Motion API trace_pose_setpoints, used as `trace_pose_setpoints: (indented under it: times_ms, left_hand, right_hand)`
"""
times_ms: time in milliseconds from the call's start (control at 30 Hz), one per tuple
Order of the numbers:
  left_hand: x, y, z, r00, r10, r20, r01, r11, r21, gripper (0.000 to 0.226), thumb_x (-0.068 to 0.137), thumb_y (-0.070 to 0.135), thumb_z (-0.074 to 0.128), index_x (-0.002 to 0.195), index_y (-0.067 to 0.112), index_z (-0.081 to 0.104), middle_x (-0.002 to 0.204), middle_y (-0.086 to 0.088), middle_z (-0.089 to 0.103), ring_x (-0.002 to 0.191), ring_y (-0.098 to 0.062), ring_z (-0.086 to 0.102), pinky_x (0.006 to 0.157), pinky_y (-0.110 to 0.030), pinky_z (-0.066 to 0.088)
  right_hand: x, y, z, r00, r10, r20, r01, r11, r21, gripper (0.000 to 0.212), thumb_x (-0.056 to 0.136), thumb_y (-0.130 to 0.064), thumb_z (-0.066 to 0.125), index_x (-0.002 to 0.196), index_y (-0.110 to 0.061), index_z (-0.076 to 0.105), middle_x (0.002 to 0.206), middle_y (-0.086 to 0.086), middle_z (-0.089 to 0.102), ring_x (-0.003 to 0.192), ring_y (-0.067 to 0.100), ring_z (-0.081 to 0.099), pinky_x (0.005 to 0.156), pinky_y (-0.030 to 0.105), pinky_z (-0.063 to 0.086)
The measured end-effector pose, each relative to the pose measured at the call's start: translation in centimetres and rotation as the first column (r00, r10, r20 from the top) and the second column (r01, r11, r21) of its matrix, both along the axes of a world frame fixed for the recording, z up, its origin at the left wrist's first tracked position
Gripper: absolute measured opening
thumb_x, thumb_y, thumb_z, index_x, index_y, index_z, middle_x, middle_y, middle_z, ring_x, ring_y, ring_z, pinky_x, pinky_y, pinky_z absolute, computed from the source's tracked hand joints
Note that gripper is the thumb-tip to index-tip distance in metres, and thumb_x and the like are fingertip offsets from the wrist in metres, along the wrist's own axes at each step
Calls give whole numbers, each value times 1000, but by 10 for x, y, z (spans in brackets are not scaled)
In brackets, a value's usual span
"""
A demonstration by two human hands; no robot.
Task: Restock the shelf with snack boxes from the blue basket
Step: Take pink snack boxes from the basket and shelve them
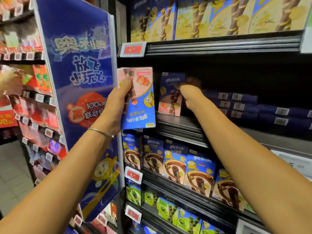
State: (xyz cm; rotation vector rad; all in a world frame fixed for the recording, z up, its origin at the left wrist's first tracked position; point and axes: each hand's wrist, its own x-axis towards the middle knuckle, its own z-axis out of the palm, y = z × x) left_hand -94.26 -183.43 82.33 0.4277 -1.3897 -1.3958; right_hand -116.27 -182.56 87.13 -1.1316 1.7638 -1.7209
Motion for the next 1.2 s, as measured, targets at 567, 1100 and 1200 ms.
trace_pose_setpoints:
  times_ms: [567,1100,1200]
  left_hand:
    - [-8,-10,11,1000,5,-17,-6,998,-63,44,105,53,51,121,16,68,110,-8,80,93,-24,79,97,-46,60]
    - [-4,-13,9,1000,19,19,-18,999,-35,46,105,53,53,126,14,68,124,-16,76,103,-30,76,102,-51,57]
    - [-4,-16,7,1000,15,14,-14,999,-47,47,105,53,53,126,14,68,123,-16,76,102,-30,76,101,-51,58]
  right_hand:
    - [0,-33,-8,864,-64,-499,186,962,198,40,98,-12,60,136,-1,53,135,15,57,121,28,58,94,31,49]
    - [10,-59,-19,807,-167,-566,301,942,152,32,96,-16,63,126,-3,62,124,16,65,113,32,63,79,32,46]
    - [11,-59,-21,799,-178,-574,316,937,149,32,98,-18,59,125,-1,63,128,19,63,116,35,62,92,38,50]
